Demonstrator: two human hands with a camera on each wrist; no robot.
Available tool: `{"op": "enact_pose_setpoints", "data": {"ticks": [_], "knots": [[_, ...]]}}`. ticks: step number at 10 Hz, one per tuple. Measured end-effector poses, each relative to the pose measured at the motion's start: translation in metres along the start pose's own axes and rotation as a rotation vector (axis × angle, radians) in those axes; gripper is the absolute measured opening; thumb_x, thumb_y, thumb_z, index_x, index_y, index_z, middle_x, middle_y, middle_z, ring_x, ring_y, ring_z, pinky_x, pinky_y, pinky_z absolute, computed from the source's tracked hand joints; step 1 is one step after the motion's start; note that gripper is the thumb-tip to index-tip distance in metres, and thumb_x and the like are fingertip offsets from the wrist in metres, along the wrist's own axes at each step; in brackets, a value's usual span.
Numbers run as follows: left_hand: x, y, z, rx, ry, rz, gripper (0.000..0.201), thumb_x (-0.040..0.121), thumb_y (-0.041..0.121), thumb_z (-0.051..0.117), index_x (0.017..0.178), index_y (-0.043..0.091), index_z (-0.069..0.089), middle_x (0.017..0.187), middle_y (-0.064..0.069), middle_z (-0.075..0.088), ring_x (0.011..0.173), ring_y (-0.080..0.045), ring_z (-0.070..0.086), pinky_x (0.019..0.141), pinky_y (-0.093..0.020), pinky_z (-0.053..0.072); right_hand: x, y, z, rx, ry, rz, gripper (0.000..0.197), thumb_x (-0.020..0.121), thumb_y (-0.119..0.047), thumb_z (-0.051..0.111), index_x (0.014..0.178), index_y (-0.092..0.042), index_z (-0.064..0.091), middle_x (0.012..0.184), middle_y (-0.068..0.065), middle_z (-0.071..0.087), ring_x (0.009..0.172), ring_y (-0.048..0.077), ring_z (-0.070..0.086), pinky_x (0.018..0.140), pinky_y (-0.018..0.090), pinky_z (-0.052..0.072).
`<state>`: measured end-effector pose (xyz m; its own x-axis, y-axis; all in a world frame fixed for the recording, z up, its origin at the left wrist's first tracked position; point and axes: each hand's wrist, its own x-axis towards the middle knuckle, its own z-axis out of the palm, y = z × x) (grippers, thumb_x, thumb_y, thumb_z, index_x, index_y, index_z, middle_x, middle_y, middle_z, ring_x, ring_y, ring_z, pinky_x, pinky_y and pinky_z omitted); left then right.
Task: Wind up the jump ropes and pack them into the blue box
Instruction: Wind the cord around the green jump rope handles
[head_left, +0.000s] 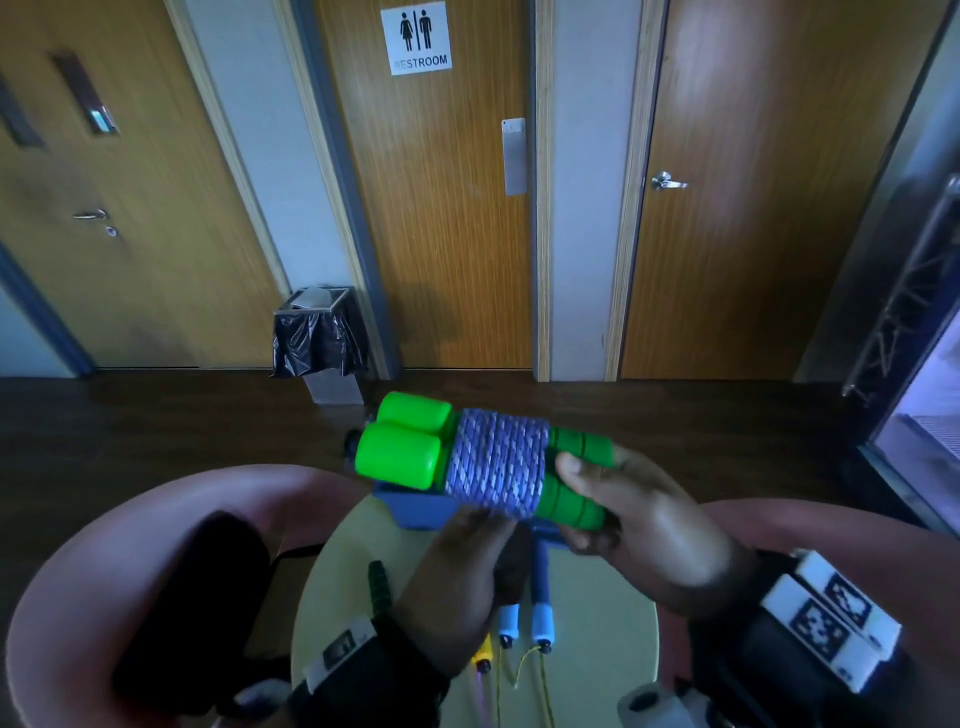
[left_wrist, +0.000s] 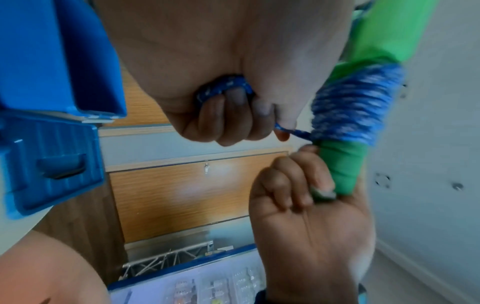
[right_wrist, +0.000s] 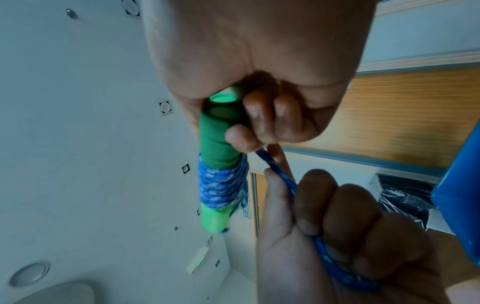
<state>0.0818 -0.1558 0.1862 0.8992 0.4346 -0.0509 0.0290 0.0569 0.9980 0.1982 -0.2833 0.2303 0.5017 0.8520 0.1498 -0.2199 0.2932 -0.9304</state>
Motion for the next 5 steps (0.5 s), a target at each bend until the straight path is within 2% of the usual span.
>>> {"op": "enact_pose_setpoints", "data": {"ticks": [1,2,3,4,5], "knots": [[0.002,0.004,0.002,0.061,0.043,0.081,0.016,0.087,0.045,0.059,0.080,0.033,0.065,0.075,0.009,0.066,0.075,-0.013,0.059,0.078,-0.039,0.047,0.001,-0.004,0.007,-0.091,0.128,-0.026,0.026,0.083,-0.035,0.065,0.087,-0.009,0.061,0.061,0.005,0.053,0.049,0.013,0.048,0.045,0.018,0.036],[0.003,0.008,0.005,0.135,0.100,0.167,0.024,0.101,0.027,0.050,0.079,0.022,0.061,0.071,0.006,0.061,0.070,-0.009,0.055,0.073,-0.031,0.045,0.002,-0.002,0.011,-0.150,0.170,-0.055,0.017,0.084,-0.033,0.064,0.080,-0.017,0.068,0.059,0.006,0.053,0.048,0.012,0.050,0.044,0.018,0.038],[0.000,0.011,0.015,0.242,0.204,0.217,0.032,0.104,0.022,0.047,0.078,0.006,0.058,0.061,-0.004,0.048,0.057,-0.006,0.046,0.058,-0.019,0.037,0.005,0.002,0.013,-0.173,0.230,-0.076,0.017,0.085,-0.037,0.073,0.074,-0.024,0.071,0.060,0.006,0.055,0.051,0.015,0.052,0.048,0.023,0.039],[-0.004,0.011,0.016,0.219,0.161,0.199,0.033,0.101,0.030,0.053,0.076,0.009,0.062,0.056,0.000,0.050,0.054,-0.009,0.045,0.054,-0.021,0.037,0.008,0.006,0.010,-0.273,0.353,-0.115,0.027,0.082,-0.046,0.070,0.085,-0.019,0.072,0.066,0.009,0.063,0.058,0.018,0.058,0.056,0.035,0.045],[-0.010,0.013,0.010,0.287,0.074,0.203,0.038,0.099,0.032,0.051,0.069,0.010,0.059,0.061,-0.006,0.056,0.059,-0.008,0.051,0.058,-0.019,0.040,0.013,0.011,-0.004,-0.469,0.449,-0.125,0.044,0.082,-0.060,0.069,0.091,-0.017,0.071,0.074,0.015,0.068,0.063,0.024,0.065,0.059,0.047,0.051]]}}
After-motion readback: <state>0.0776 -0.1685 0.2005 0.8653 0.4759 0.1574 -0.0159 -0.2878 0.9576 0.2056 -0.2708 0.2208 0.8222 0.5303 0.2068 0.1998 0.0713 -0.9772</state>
